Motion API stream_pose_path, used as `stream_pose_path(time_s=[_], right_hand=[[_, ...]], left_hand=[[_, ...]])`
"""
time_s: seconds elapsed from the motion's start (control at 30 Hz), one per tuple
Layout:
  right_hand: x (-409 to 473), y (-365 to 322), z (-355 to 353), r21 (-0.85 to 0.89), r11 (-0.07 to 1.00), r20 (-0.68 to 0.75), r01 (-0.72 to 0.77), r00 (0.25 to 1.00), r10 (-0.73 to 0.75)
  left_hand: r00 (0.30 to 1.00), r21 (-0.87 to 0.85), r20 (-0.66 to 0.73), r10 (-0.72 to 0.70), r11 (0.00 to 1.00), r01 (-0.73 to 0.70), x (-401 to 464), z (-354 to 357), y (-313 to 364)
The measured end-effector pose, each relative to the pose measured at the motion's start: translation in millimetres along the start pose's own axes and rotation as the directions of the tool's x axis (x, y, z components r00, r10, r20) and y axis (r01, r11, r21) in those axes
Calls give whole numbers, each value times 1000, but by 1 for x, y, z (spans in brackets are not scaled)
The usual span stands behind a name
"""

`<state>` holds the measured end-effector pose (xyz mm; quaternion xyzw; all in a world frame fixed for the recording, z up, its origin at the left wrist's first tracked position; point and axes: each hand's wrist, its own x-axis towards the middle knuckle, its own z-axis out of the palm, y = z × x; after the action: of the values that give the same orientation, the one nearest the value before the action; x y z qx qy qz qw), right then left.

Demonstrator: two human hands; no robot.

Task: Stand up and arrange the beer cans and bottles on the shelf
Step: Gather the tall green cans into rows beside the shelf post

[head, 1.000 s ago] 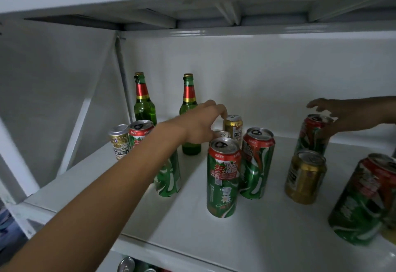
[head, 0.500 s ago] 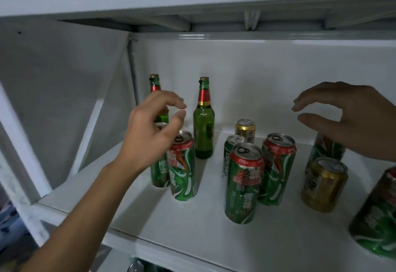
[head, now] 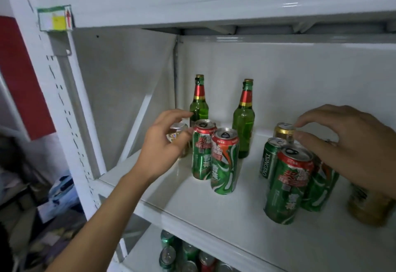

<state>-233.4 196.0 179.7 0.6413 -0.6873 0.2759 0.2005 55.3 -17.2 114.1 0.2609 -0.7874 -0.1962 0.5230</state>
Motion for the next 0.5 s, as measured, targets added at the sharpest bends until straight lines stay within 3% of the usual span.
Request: stream_pose_path(time_s=[0.1, 0.23, 0.37, 0.5], right_hand=[[4, -28, 13, 68, 997, -7, 26, 1000, -25], [7, -75, 41, 199, 980, 7, 0, 1000, -1], [9, -109, 95, 358, 911, 44, -207, 978, 205], [8, -119, 138, 557, 746, 126, -364, 925, 358]], left_hand=[[999, -57, 37, 14, 998, -12, 6, -6, -15], [977, -161, 207, 43, 987, -9, 17, -3, -39], [908, -217, 408, 91, 976, -1, 23, 16, -49], [911, -254, 407, 70, 966, 39, 25, 35, -51]])
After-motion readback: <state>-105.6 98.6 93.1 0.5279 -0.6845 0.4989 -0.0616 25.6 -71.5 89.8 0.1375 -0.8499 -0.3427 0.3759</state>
